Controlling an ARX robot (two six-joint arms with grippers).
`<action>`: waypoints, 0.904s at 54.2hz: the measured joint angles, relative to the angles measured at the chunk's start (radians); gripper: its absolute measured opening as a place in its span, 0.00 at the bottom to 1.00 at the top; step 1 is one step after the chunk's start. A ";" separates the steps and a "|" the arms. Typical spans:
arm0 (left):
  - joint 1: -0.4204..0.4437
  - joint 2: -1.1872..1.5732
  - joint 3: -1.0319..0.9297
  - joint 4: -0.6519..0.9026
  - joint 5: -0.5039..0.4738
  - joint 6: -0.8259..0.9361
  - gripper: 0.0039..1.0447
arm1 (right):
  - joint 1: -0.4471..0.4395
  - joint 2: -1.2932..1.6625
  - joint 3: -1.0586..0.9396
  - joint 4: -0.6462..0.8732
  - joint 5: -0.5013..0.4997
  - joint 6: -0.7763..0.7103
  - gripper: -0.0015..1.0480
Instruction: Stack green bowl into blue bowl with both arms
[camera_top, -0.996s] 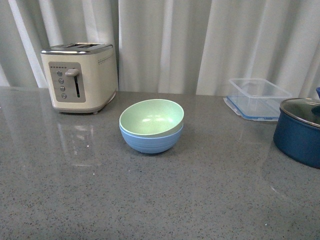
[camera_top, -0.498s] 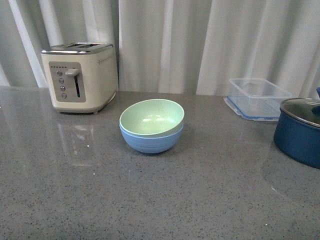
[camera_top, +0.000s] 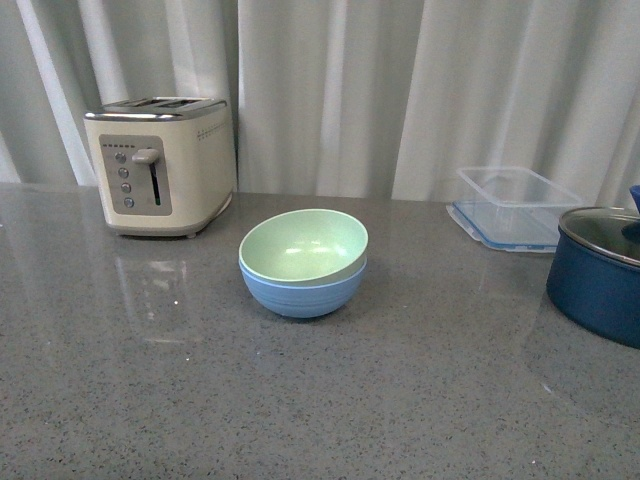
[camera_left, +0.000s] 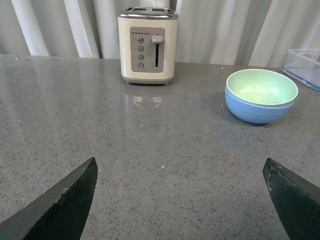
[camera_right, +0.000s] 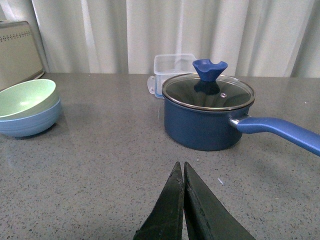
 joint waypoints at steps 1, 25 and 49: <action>0.000 0.000 0.000 0.000 0.000 0.000 0.94 | 0.000 -0.005 0.000 -0.004 0.000 0.000 0.01; 0.000 0.000 0.000 0.000 0.000 0.000 0.94 | 0.000 -0.220 0.001 -0.227 -0.003 -0.001 0.04; 0.000 0.000 0.000 0.000 0.000 0.000 0.94 | 0.000 -0.220 0.001 -0.227 -0.003 -0.001 0.73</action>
